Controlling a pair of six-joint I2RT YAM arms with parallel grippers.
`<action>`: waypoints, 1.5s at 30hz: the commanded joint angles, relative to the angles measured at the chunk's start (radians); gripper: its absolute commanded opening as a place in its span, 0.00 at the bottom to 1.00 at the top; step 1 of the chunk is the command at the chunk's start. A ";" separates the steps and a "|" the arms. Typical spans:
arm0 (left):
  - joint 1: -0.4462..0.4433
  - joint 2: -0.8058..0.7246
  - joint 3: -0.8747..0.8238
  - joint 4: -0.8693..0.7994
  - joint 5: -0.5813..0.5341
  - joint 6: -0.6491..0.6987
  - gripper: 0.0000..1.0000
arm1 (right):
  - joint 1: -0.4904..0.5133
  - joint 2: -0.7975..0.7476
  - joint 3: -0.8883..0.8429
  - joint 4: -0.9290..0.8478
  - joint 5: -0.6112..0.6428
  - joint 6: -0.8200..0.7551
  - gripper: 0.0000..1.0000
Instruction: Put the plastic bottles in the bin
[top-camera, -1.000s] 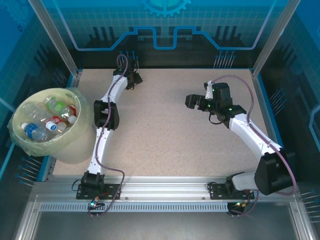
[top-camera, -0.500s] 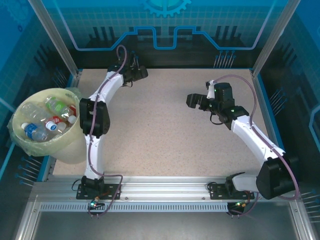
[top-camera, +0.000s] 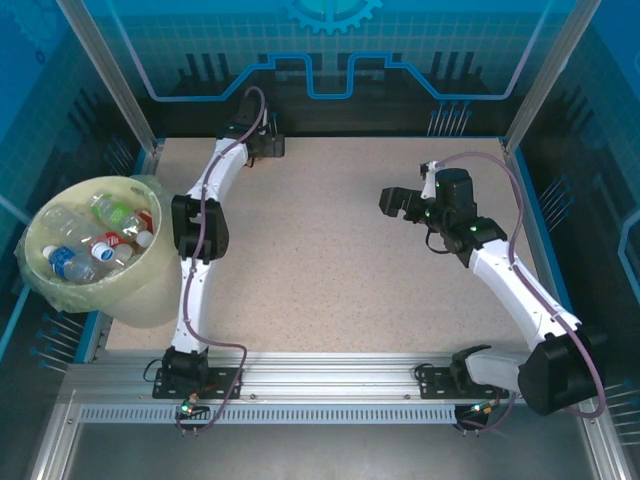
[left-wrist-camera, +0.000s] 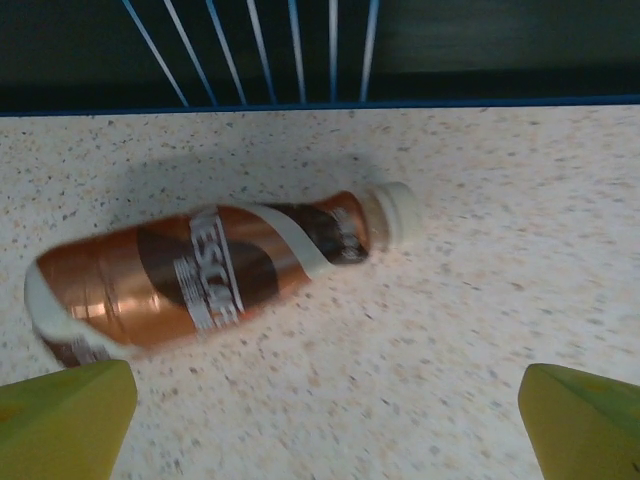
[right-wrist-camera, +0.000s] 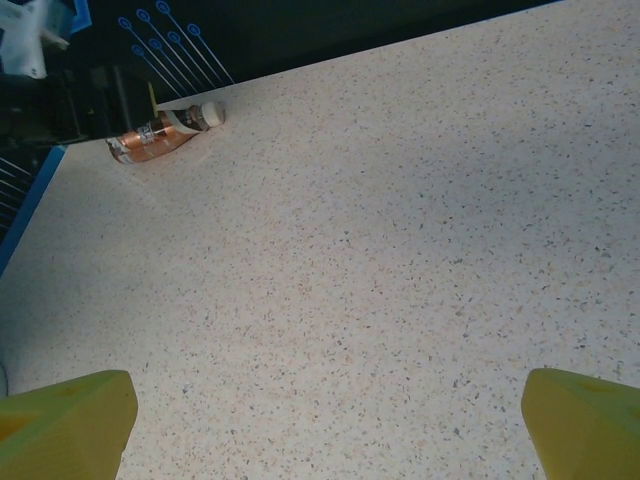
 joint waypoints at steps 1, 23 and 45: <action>0.060 0.054 0.106 -0.018 -0.014 0.067 0.99 | -0.014 -0.025 -0.009 -0.021 0.032 0.008 1.00; 0.231 0.237 0.219 -0.056 0.584 -0.076 0.99 | -0.014 -0.011 0.007 -0.047 0.057 0.037 1.00; 0.077 -0.216 -0.430 0.348 0.420 0.045 0.88 | -0.014 -0.009 -0.013 -0.024 0.054 0.054 1.00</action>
